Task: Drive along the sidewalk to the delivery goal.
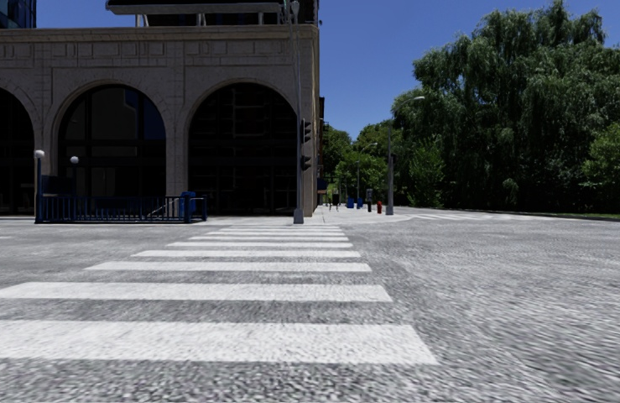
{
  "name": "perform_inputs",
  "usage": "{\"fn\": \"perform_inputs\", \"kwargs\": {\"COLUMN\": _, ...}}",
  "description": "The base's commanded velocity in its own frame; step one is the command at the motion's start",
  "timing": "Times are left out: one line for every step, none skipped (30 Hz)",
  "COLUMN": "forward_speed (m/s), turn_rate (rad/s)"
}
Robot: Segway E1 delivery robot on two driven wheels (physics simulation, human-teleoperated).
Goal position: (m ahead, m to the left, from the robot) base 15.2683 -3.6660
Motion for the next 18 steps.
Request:
{"fn": "perform_inputs", "kwargs": {"forward_speed": 2.00, "turn_rate": 0.00}}
{"fn": "perform_inputs", "kwargs": {"forward_speed": 2.00, "turn_rate": 0.00}}
{"fn": "perform_inputs", "kwargs": {"forward_speed": 2.00, "turn_rate": 0.00}}
{"fn": "perform_inputs", "kwargs": {"forward_speed": 2.00, "turn_rate": 0.00}}
{"fn": "perform_inputs", "kwargs": {"forward_speed": 2.00, "turn_rate": 0.00}}
{"fn": "perform_inputs", "kwargs": {"forward_speed": 2.00, "turn_rate": 0.00}}
{"fn": "perform_inputs", "kwargs": {"forward_speed": 2.00, "turn_rate": 0.00}}
{"fn": "perform_inputs", "kwargs": {"forward_speed": 2.00, "turn_rate": 0.00}}
{"fn": "perform_inputs", "kwargs": {"forward_speed": 2.00, "turn_rate": 0.00}}
{"fn": "perform_inputs", "kwargs": {"forward_speed": 2.00, "turn_rate": 0.00}}
{"fn": "perform_inputs", "kwargs": {"forward_speed": 2.00, "turn_rate": 0.00}}
{"fn": "perform_inputs", "kwargs": {"forward_speed": 2.00, "turn_rate": 0.00}}
{"fn": "perform_inputs", "kwargs": {"forward_speed": 2.00, "turn_rate": 0.00}}
{"fn": "perform_inputs", "kwargs": {"forward_speed": 2.00, "turn_rate": 0.00}}
{"fn": "perform_inputs", "kwargs": {"forward_speed": 2.00, "turn_rate": 0.00}}
{"fn": "perform_inputs", "kwargs": {"forward_speed": 2.00, "turn_rate": 0.00}}
{"fn": "perform_inputs", "kwargs": {"forward_speed": 2.00, "turn_rate": 0.00}}
{"fn": "perform_inputs", "kwargs": {"forward_speed": 2.00, "turn_rate": 0.00}}
